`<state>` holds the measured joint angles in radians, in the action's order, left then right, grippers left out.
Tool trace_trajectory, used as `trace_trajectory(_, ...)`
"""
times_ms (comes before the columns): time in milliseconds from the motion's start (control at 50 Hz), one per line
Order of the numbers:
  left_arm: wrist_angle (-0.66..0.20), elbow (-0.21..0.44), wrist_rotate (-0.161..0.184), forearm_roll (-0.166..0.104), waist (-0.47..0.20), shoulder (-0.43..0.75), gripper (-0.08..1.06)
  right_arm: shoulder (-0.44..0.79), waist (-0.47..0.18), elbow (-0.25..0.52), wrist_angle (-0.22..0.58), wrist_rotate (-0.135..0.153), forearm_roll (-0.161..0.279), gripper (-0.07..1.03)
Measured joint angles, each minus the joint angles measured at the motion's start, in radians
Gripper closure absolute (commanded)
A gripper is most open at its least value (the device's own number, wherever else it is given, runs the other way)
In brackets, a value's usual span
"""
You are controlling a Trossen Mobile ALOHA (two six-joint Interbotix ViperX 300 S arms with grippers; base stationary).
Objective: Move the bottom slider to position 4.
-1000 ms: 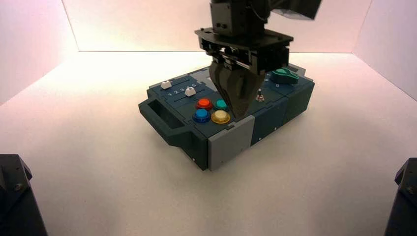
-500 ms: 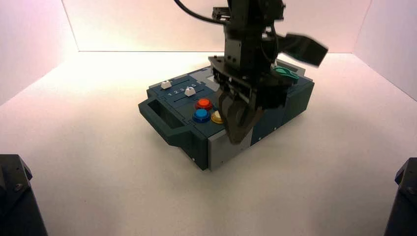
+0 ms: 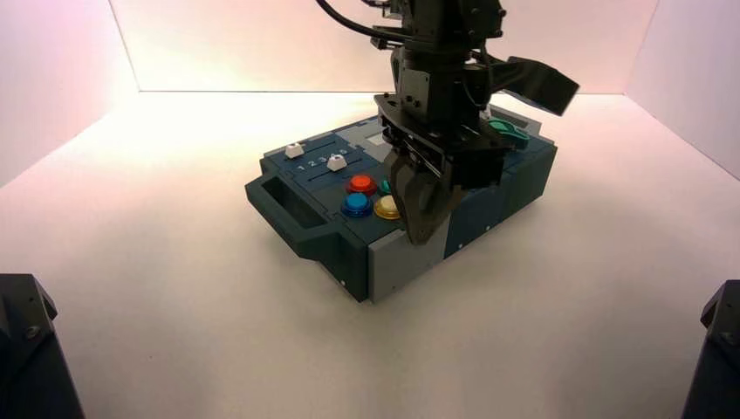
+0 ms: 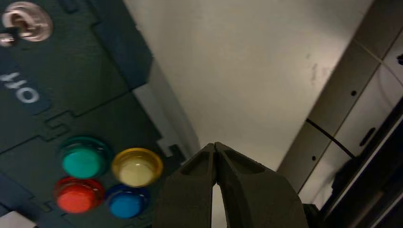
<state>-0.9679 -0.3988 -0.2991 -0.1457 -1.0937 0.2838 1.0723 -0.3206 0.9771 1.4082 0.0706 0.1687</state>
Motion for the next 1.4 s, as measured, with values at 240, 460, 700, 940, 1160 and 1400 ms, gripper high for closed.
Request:
trace_trajectory(240,0.026,0.0,-0.011,0.002,0.011,0.0,1.01,-0.118,-0.005,-0.31,-0.107,0.046,-0.044,0.99)
trace_trajectory(460,0.044,0.002,-0.017,0.002,0.014,0.002,1.01,-0.278,0.018,-0.586,-0.298,0.06,-0.049,0.99)
trace_trajectory(700,0.041,0.008,-0.018,-0.002,0.009,0.011,1.01,-0.331,0.026,-0.696,-0.365,0.069,-0.046,0.99)
trace_trajectory(940,0.041,-0.005,-0.02,-0.002,0.008,0.015,1.01,-0.351,0.028,-0.732,-0.377,0.071,-0.044,0.99)
trace_trajectory(1160,0.038,-0.034,-0.02,-0.002,0.015,0.021,1.01,-0.39,0.029,-0.816,-0.428,0.071,-0.043,0.99)
trace_trajectory(1400,0.037,-0.064,-0.018,0.005,0.067,0.021,1.01,-0.433,0.037,-0.894,-0.477,0.074,-0.044,0.99)
